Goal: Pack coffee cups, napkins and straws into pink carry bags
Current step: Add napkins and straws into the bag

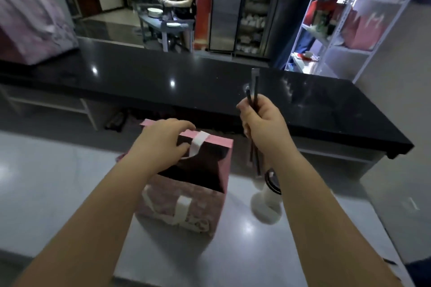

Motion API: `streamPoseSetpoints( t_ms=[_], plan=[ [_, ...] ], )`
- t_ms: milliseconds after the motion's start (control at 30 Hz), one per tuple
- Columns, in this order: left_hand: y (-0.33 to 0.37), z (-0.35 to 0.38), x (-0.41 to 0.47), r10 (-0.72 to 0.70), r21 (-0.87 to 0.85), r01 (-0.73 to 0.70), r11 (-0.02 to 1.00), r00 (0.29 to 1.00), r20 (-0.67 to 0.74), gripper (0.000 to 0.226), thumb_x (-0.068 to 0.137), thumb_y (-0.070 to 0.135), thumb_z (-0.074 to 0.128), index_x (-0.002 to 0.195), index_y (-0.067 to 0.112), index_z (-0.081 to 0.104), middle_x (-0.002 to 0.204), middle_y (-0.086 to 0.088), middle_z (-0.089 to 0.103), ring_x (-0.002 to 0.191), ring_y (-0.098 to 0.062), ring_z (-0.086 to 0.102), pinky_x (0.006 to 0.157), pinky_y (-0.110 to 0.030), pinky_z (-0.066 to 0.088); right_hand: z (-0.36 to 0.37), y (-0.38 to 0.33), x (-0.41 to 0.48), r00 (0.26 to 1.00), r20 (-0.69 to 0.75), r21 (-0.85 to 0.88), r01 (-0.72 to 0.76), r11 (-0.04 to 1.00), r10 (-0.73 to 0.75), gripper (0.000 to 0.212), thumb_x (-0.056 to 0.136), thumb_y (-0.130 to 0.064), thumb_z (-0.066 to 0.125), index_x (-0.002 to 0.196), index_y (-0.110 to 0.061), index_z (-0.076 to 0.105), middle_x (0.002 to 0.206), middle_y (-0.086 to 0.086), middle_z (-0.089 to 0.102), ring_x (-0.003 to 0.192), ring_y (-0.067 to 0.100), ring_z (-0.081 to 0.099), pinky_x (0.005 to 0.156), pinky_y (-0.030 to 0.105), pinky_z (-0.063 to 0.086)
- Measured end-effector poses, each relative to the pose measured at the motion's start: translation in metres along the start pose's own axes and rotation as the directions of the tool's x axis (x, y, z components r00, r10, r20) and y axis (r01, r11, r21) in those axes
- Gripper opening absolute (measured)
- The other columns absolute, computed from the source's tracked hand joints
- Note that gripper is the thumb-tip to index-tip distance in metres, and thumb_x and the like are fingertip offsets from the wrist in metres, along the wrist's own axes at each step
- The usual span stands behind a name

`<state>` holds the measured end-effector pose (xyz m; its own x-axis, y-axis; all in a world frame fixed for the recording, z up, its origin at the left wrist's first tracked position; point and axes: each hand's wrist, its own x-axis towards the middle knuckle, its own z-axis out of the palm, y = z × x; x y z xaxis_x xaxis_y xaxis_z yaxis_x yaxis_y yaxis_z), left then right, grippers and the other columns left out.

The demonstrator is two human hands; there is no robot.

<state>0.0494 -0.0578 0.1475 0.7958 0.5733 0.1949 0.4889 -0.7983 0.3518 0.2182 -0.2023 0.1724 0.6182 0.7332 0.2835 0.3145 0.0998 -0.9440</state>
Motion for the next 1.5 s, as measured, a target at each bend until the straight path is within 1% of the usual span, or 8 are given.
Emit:
streamPoseSetpoints(
  t_ms=[167,333,467,600,767,1033,1233,1500],
  plan=[
    [-0.073,-0.002,0.005,-0.083,0.009,0.083,0.997,0.980,0.180,0.034,0.079,0.036,0.071,0.112,0.043,0.064,0.111,0.014,0.064,0.103,-0.016,0.059,0.088,-0.034,0.052,0.091,-0.012,0.015,0.982,0.179,0.157,0.031,0.987,-0.060,0.019,0.098,-0.025,0.049,0.085,-0.031,0.063,0.065,-0.008,0.056,0.060,0.011,0.054,0.060,0.025,0.050],
    [-0.100,-0.002,0.026,0.142,-0.064,-0.129,0.990,0.955,0.261,0.066,0.073,0.040,0.073,0.134,0.043,0.048,0.134,0.014,0.051,0.126,-0.016,0.045,0.103,-0.042,0.041,0.129,0.032,0.010,0.944,0.315,-0.233,-0.026,0.972,0.101,0.027,0.099,-0.024,0.050,0.087,-0.046,0.059,0.072,-0.016,0.062,0.067,0.002,0.057,0.068,0.023,0.051],
    [-0.110,0.001,0.034,0.189,-0.092,-0.167,0.982,0.907,0.377,0.110,0.072,0.041,0.080,0.155,0.034,0.007,0.163,0.010,0.005,0.149,-0.013,-0.005,0.119,-0.051,0.019,0.121,0.062,0.011,0.894,0.331,-0.701,0.019,0.713,0.301,0.012,0.099,-0.029,0.048,0.102,-0.036,0.058,0.099,-0.009,0.065,0.089,0.011,0.061,0.080,0.033,0.050],
    [-0.117,0.002,0.036,0.225,-0.029,-0.232,0.972,0.900,0.374,0.117,0.072,0.048,0.079,0.154,0.036,-0.005,0.162,0.008,-0.011,0.148,-0.012,-0.013,0.121,-0.049,0.011,0.135,0.074,0.019,0.858,0.284,-0.899,0.083,0.429,0.429,0.021,0.097,-0.024,0.044,0.115,-0.023,0.055,0.116,0.004,0.063,0.101,0.026,0.059,0.090,0.039,0.048],
    [-0.115,0.004,0.030,0.245,0.148,-0.287,0.946,0.937,0.250,0.087,0.087,0.044,0.059,0.155,0.032,0.007,0.162,0.001,0.013,0.148,-0.020,0.008,0.113,-0.046,0.022,0.144,0.071,0.023,0.824,0.276,-0.921,0.080,0.381,0.495,0.031,0.092,-0.025,0.060,0.123,-0.023,0.057,0.121,0.003,0.062,0.106,0.025,0.059,0.091,0.036,0.048],
    [-0.070,-0.014,0.030,0.381,0.177,-0.371,0.912,0.924,-0.023,0.034,0.092,0.033,0.048,0.125,0.033,0.057,0.112,0.007,0.056,0.107,-0.020,0.047,0.086,-0.035,0.035,0.100,0.019,-0.004,0.891,0.210,-0.874,-0.014,0.485,0.403,0.025,0.087,-0.035,0.067,0.111,-0.035,0.061,0.105,-0.014,0.062,0.093,0.011,0.059,0.079,0.032,0.052],
    [0.010,0.009,0.035,0.455,0.127,-0.447,0.885,0.890,-0.034,0.040,0.093,0.034,0.047,0.132,0.029,0.049,0.122,0.006,0.054,0.112,-0.021,0.047,0.091,-0.037,0.036,0.033,0.000,-0.032,0.978,-0.008,-0.892,-0.101,0.440,0.207,0.025,0.086,-0.028,0.066,0.111,-0.033,0.063,0.104,-0.013,0.063,0.093,0.010,0.058,0.080,0.034,0.052],
    [0.137,0.074,0.026,0.540,0.033,-0.541,0.840,0.841,0.044,0.039,0.091,0.033,0.049,0.130,0.029,0.049,0.122,0.002,0.054,0.113,-0.025,0.046,0.089,-0.041,0.034,-0.088,0.025,-0.079,0.983,-0.145,-0.931,-0.173,0.320,0.110,0.027,0.086,-0.027,0.067,0.112,-0.027,0.064,0.107,-0.006,0.064,0.104,0.018,0.053,0.083,0.033,0.045]
  ],
)
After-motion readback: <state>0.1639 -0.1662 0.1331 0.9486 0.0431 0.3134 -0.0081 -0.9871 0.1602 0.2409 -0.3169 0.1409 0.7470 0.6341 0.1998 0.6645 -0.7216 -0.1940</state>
